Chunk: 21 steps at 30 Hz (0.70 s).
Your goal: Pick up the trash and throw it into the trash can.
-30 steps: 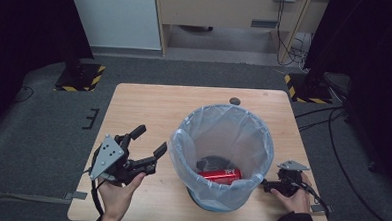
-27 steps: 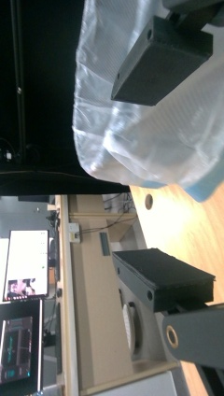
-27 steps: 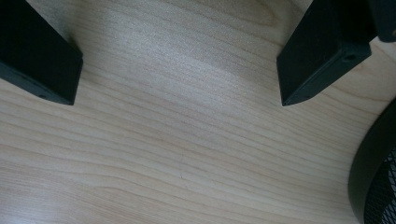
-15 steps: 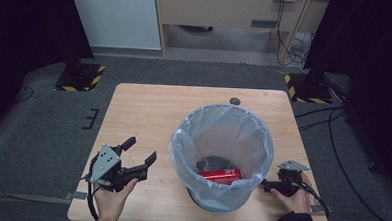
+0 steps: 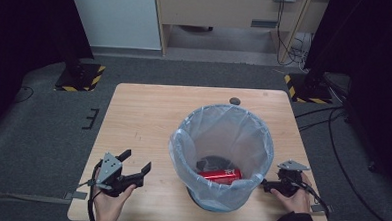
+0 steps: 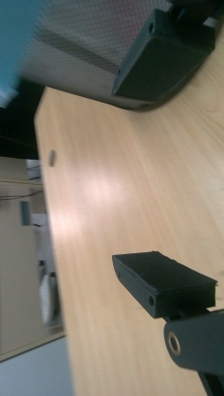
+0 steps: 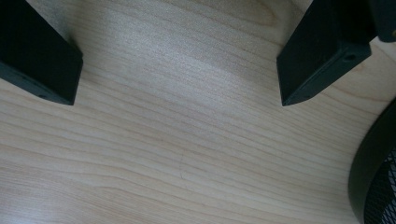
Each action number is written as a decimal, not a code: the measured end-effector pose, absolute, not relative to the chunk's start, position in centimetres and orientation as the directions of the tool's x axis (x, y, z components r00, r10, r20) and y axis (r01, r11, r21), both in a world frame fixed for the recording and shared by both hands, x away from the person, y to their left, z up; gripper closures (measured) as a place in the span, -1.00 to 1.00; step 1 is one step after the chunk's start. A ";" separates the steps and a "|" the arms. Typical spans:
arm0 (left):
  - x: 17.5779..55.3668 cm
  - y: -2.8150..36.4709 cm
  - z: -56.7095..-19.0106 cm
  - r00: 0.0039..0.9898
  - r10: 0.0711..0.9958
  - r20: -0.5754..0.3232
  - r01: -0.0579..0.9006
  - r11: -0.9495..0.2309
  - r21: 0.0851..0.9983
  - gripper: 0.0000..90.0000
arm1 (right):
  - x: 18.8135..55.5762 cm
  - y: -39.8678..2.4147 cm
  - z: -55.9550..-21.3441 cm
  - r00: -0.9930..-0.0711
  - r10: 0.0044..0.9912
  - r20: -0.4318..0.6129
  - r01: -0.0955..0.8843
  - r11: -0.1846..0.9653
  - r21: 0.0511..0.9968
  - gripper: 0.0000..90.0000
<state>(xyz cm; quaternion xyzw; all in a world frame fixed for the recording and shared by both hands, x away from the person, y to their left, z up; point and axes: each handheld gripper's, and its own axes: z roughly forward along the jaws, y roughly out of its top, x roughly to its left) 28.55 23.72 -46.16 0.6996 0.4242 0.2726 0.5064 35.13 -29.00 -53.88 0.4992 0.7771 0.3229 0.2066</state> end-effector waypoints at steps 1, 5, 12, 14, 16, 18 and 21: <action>28.6 23.7 -46.2 0.492 0.869 -0.048 0.317 -0.127 0.940 -0.65 | 35.1 -29.0 -53.9 -0.416 0.909 0.001 0.642 0.293 0.708 -0.99; 28.8 24.0 -48.5 0.478 0.877 -0.054 0.406 -0.166 0.899 -0.68 | 35.1 -29.0 -53.9 -0.416 0.909 0.001 0.642 0.293 0.708 -0.99; 29.7 24.9 -51.1 0.436 0.900 -0.016 0.539 -0.247 0.805 -0.73 | 35.1 -29.0 -53.9 -0.416 0.909 0.001 0.642 0.293 0.708 -0.99; 30.0 25.2 -51.8 0.432 0.902 0.001 0.571 -0.275 0.774 -0.73 | 35.1 -29.0 -53.9 -0.416 0.909 0.001 0.642 0.293 0.708 -0.99; 30.3 25.3 -52.4 0.426 0.904 0.016 0.593 -0.293 0.750 -0.73 | 35.1 -29.0 -53.9 -0.416 0.909 0.001 0.643 0.293 0.708 -0.99; 30.5 25.5 -52.8 0.425 0.905 0.015 0.612 -0.299 0.732 -0.73 | 35.1 -29.0 -53.9 -0.416 0.909 0.001 0.642 0.293 0.708 -0.99; 30.7 25.8 -53.1 0.415 0.909 0.015 0.621 -0.296 0.726 -0.74 | 35.1 -29.0 -53.9 -0.416 0.909 0.001 0.642 0.293 0.708 -0.99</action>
